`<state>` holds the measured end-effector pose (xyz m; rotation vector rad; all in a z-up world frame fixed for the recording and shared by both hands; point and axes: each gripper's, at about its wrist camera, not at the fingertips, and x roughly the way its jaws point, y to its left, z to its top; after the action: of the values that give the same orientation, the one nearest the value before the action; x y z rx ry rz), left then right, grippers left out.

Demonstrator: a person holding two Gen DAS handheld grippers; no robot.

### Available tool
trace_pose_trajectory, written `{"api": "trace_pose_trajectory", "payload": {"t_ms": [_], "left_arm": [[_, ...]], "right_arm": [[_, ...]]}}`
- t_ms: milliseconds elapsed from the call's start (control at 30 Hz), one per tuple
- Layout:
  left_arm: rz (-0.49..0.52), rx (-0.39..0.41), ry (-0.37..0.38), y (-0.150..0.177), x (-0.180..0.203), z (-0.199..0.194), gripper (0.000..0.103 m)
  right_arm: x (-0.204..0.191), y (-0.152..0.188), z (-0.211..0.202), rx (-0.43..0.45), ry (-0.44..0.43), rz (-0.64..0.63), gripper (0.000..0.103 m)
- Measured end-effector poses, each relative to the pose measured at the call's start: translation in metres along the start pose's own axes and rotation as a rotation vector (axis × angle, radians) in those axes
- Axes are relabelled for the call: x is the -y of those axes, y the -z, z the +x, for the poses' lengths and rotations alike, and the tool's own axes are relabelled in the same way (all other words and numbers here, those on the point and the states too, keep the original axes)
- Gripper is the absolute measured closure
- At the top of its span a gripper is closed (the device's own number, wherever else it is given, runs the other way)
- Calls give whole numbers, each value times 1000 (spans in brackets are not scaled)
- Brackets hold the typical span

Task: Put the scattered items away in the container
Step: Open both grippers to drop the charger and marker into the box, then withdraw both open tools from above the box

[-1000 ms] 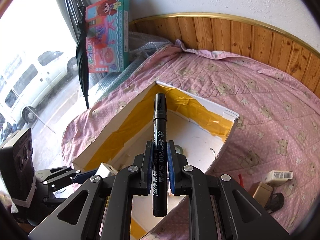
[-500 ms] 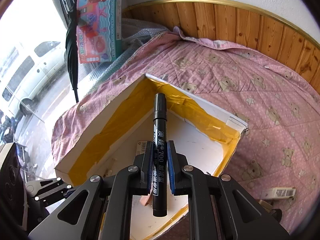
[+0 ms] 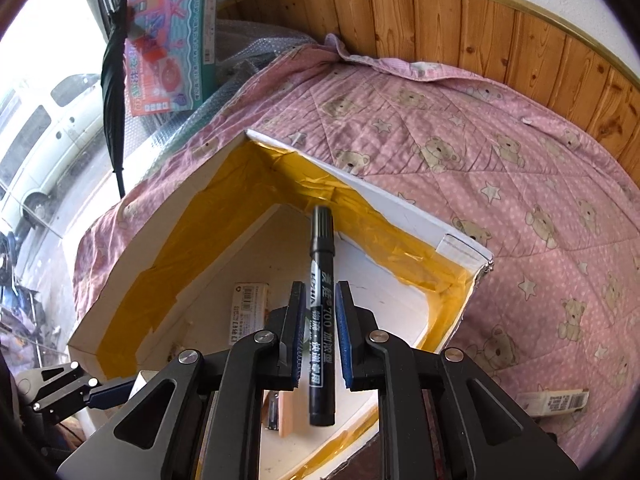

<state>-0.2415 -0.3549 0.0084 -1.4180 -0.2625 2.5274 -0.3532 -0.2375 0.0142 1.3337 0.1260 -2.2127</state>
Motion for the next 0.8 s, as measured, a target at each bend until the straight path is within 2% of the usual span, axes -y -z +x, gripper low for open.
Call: {"api": "trace_pose_trajectory", "payload": {"t_ms": [33,233,433,800], "left_arm": [[-7,1,-5,0,-2,0,69],[-33,12,-10,3,-12,-7,69],[-66,22,-14,9,-19,-17,69],[-18,56,-30,22,8,-44,69]], "right_arm": [[3,2,1,-3,-9,13,77],[8,20,-8,1,-42,50,76],[4,47,-38,52,-88,101,76],[-11,103,-81,99,-179,180,76]]}}
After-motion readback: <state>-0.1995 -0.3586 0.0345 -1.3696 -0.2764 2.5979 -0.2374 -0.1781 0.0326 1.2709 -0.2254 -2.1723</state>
